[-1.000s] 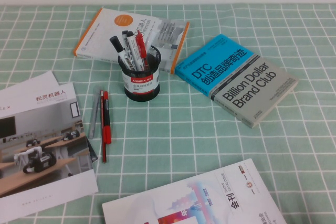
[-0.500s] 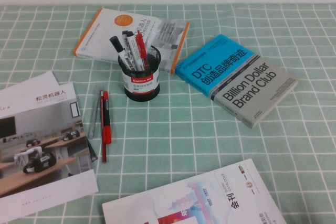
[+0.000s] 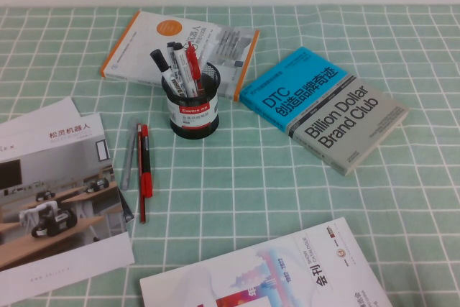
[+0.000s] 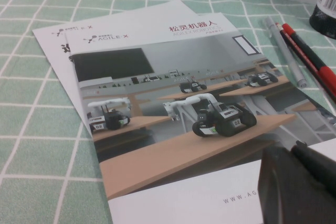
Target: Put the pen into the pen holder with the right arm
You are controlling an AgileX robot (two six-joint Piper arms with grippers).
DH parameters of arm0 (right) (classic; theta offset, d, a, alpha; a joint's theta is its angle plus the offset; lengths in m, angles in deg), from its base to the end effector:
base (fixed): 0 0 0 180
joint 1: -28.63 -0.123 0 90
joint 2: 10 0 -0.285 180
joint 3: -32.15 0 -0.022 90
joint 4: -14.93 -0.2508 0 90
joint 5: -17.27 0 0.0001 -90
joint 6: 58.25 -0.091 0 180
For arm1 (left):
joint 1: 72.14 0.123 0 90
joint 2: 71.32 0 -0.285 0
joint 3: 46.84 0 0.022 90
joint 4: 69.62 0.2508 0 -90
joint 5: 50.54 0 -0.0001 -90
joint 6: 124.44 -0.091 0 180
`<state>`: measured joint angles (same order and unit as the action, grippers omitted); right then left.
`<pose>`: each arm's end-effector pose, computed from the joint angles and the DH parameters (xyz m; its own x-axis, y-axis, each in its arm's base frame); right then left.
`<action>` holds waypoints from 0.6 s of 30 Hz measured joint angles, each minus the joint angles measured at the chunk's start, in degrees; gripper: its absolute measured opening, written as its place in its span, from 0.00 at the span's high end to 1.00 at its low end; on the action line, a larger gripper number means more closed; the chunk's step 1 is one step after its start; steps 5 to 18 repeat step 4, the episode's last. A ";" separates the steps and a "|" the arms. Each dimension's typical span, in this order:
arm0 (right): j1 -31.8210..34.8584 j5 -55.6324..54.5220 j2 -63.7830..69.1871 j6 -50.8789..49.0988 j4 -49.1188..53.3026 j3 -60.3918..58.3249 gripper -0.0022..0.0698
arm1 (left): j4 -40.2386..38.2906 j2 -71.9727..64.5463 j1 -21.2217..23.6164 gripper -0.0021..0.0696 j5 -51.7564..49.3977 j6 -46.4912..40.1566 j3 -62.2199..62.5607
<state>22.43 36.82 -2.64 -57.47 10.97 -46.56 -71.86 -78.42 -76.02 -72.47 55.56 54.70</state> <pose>0.0531 0.0079 0.1741 -0.2733 0.0221 -0.9617 -0.1162 0.9917 0.0558 0.0521 -0.0049 0.1722 -0.3024 -0.0158 -0.9531 0.0706 0.9967 -0.0390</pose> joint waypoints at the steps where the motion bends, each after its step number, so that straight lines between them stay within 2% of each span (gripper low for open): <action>1: 0.00 0.00 0.00 0.00 0.00 0.00 1.00 | 0.00 0.00 0.00 0.98 0.00 0.00 0.00; 18: 0.00 0.00 0.00 0.00 -0.02 0.00 1.00 | 0.00 0.00 0.00 0.98 0.00 0.00 0.00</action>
